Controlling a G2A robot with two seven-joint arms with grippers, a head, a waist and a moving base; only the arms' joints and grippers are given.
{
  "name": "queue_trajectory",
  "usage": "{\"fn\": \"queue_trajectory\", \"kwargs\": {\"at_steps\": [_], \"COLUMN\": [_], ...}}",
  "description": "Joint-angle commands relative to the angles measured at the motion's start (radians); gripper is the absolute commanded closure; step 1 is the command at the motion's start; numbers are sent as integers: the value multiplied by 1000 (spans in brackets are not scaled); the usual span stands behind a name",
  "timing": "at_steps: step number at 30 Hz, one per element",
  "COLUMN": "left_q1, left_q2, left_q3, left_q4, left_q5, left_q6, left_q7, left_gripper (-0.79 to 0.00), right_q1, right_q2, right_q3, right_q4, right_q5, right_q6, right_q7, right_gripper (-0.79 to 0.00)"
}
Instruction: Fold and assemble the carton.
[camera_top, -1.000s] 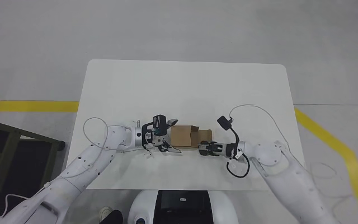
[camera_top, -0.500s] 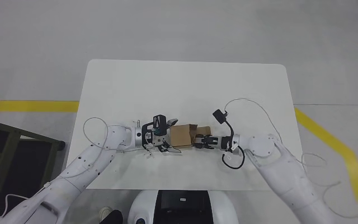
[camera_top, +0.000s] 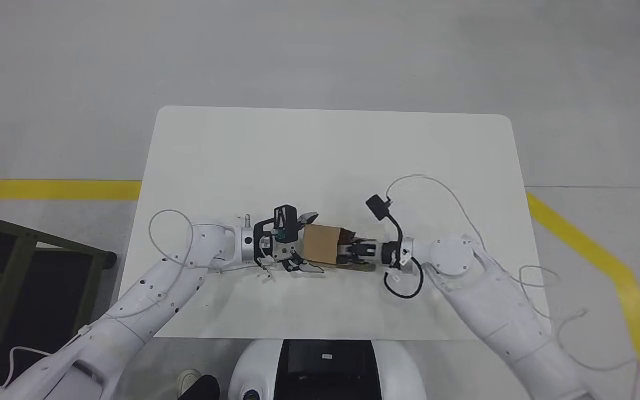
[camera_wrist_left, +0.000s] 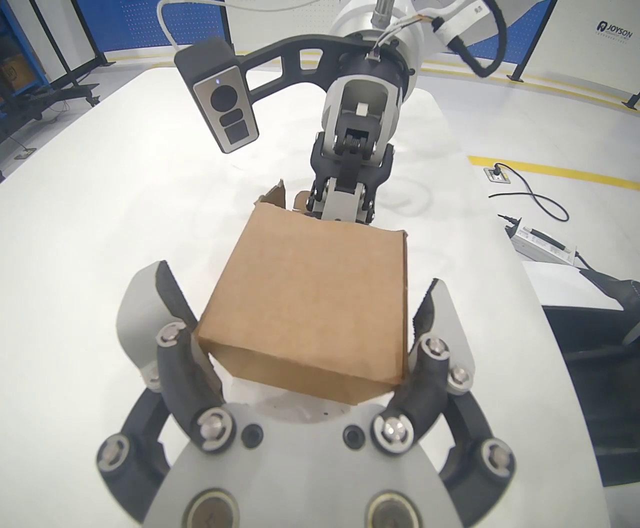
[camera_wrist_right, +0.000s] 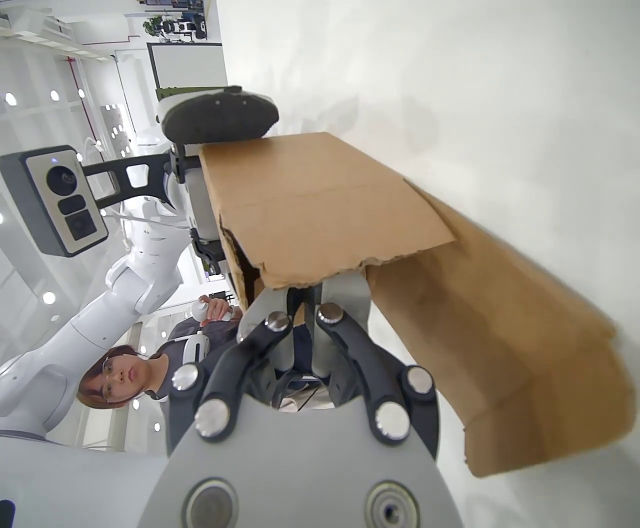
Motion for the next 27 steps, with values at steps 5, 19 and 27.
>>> {"fn": "queue_trajectory", "kwargs": {"at_steps": [5,19,27], "left_q1": [0,0,0], "left_q2": [0,0,0], "left_q3": [0,0,0], "left_q4": [0,0,0], "left_q5": [0,0,0], "left_q6": [0,0,0], "left_q7": [0,0,0], "left_gripper": [-785,-785,-785], "right_q1": [12,-116,-102], "right_q2": [-7,51,49], "right_q3": [1,186,191], "right_q4": [31,-83,-57], "right_q5": [11,-33,-37], "right_q6": [-18,43,41], "right_q7": [-6,6,-9], "right_gripper": [0,0,0]}}
